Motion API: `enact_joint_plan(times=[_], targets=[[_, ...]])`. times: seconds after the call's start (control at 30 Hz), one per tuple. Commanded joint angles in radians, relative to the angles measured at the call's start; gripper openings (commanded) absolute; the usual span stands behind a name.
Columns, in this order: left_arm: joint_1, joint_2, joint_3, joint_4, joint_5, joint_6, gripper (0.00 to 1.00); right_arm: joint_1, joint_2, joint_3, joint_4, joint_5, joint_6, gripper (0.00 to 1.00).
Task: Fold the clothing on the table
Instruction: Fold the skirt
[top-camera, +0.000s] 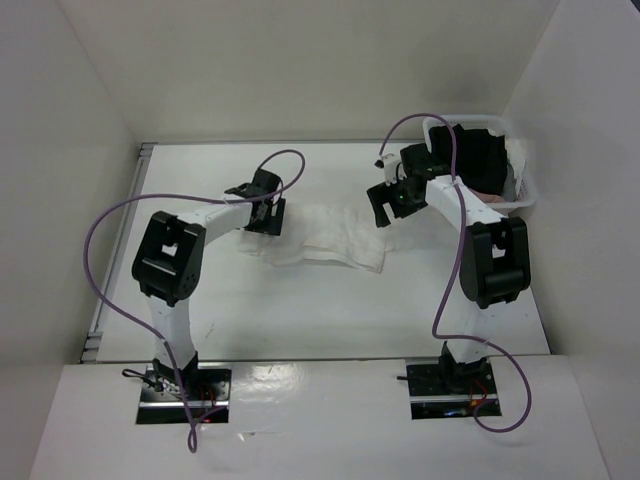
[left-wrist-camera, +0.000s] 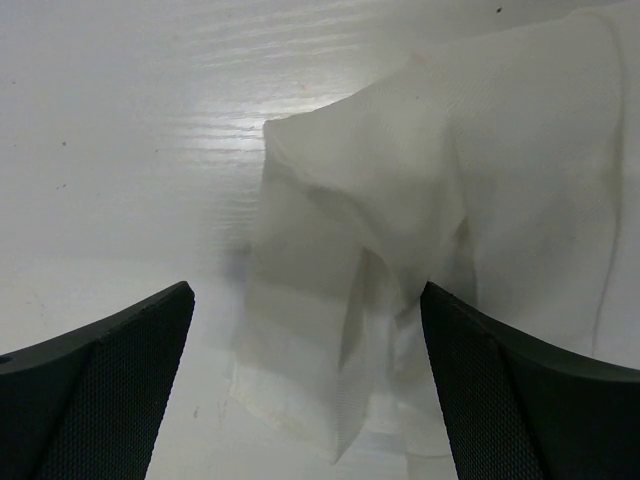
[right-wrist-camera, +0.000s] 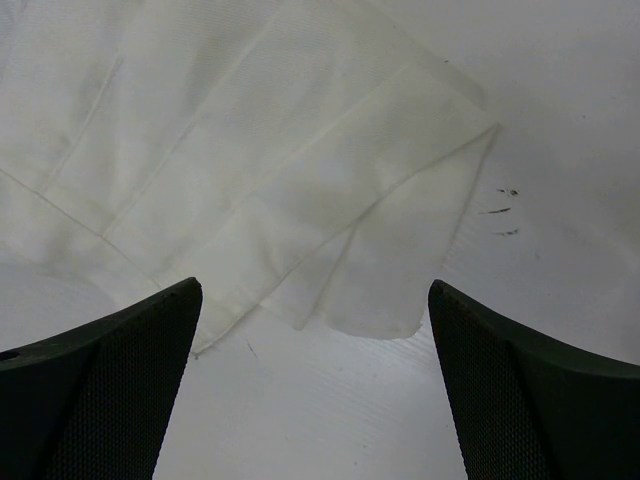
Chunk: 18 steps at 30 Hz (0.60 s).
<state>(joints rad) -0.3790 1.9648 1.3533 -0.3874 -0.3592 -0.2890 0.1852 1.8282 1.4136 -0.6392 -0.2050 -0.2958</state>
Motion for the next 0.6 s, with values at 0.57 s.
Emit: enact_joint_plan(times=[0.57], targets=[[0.031,-0.559,-0.055,-0.116,0.184,0.142,1.0,-0.115,-0.225,-0.039,-0.071,-0.241,0.211,0.98]])
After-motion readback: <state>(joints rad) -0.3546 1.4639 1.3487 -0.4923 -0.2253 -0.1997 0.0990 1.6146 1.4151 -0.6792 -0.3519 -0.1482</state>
